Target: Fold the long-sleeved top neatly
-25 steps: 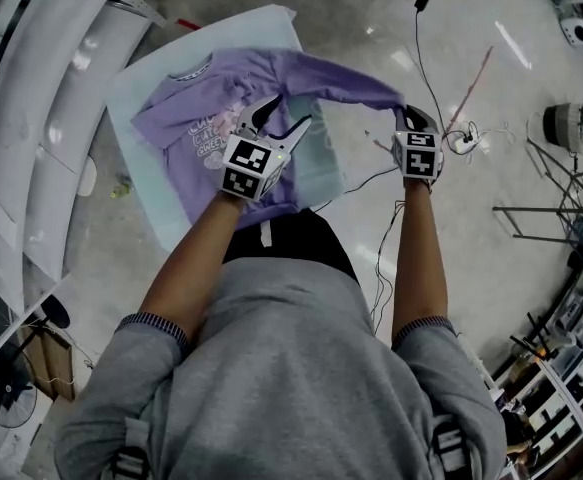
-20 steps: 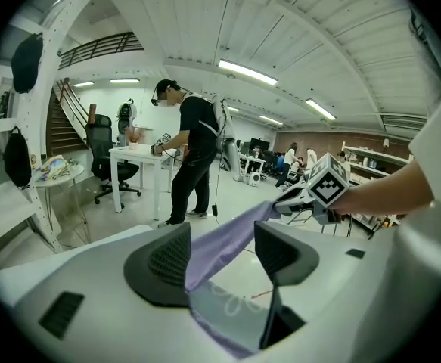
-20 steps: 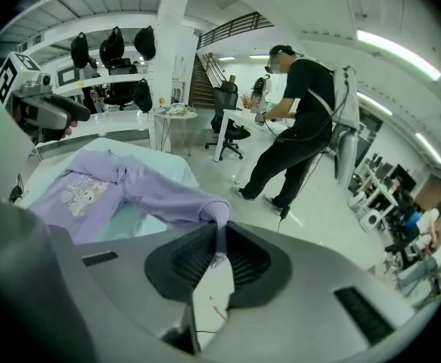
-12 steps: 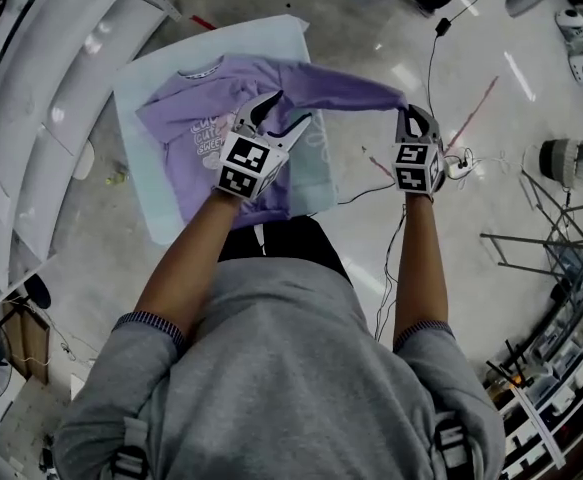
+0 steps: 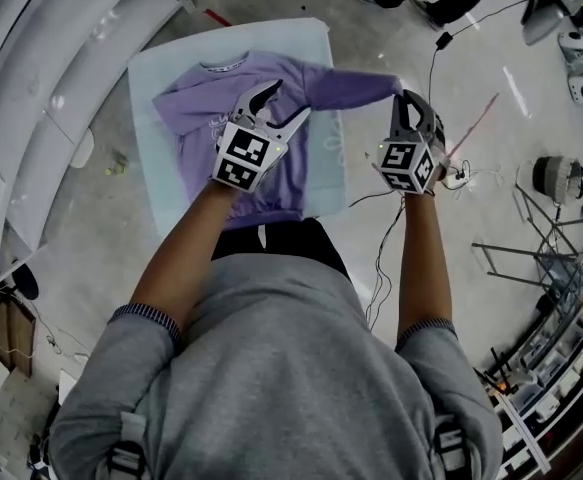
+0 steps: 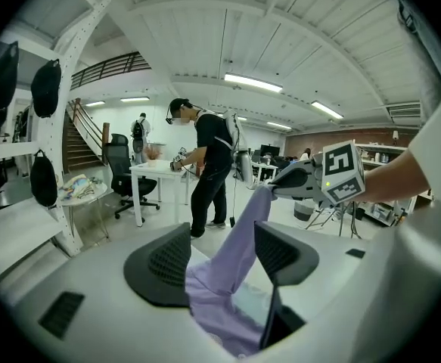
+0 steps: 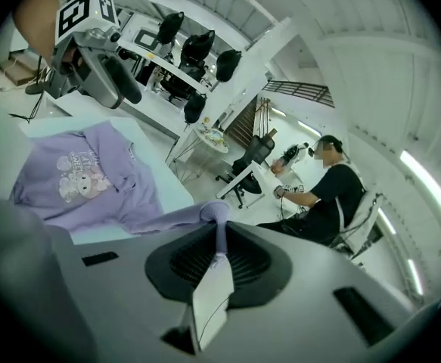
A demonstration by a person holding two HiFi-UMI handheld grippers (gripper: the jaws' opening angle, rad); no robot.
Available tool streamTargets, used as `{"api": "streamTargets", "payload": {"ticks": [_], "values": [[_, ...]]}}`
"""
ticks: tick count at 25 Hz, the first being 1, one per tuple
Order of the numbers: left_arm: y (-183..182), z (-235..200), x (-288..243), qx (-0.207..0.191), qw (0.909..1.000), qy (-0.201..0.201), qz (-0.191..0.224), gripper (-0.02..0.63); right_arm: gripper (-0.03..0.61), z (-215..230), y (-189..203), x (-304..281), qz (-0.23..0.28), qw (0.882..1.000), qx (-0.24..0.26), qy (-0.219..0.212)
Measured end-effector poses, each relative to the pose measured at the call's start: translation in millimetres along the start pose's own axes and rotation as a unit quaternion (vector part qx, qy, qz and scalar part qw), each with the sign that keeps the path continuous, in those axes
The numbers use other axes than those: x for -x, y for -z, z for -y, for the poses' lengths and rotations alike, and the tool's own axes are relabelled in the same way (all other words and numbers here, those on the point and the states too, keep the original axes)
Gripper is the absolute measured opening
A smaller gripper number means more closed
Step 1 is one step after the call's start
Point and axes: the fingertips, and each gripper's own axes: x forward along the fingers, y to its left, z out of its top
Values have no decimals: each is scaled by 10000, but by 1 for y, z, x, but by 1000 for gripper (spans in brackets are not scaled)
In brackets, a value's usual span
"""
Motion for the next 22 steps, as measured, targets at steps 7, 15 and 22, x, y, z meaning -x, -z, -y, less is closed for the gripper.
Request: {"api": "streamTargets", "payload": {"ticks": [7,15,22], "values": [[3,-41,33,92,9995,-292,118,291,44,-23,-71,-5,397,9986,352,-48],[22,-87,74,267,9973,-662,171,291,44,-70,-146,-19,1059,9901,906,-160],[55,-119,105,240,9950,-969,72,291,44,-140,-190,-37,1445,9769,1435,-648]]}}
